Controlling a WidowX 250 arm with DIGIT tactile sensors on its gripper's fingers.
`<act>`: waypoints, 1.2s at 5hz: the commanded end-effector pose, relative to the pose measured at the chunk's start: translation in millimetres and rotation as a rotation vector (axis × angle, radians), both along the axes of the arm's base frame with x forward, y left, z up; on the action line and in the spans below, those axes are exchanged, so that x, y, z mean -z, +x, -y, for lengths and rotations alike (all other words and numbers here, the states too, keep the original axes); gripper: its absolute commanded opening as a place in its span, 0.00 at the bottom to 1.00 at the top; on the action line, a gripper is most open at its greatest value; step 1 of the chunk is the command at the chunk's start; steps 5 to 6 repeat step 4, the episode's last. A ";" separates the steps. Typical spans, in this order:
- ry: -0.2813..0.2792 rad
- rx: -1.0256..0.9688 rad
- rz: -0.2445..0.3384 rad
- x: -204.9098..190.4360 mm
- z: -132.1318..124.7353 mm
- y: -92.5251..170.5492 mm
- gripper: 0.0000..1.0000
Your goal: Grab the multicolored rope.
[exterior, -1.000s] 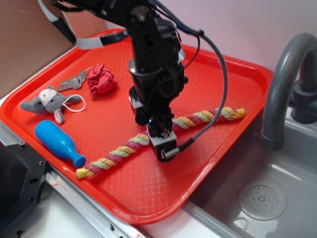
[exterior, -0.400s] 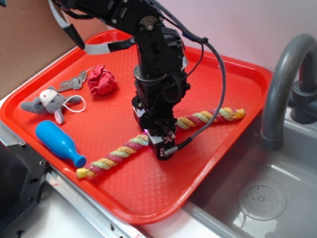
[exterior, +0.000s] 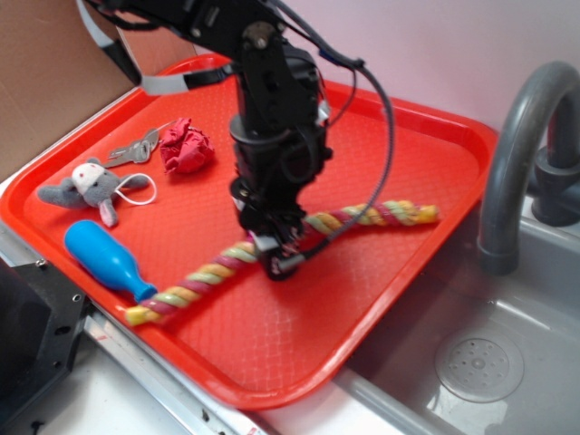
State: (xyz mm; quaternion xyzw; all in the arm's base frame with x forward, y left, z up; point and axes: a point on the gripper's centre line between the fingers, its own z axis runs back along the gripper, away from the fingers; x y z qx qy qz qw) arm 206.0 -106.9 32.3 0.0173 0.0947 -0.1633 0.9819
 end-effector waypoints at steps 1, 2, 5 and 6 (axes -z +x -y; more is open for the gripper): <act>-0.189 -0.186 0.142 -112.3 -38.3 12.2 0.00; -0.167 -0.304 0.213 -162.5 -59.3 -0.7 0.00; -0.062 -0.411 0.183 -180.8 -78.1 -9.0 0.00; -0.062 -0.411 0.183 -180.8 -78.1 -9.0 0.00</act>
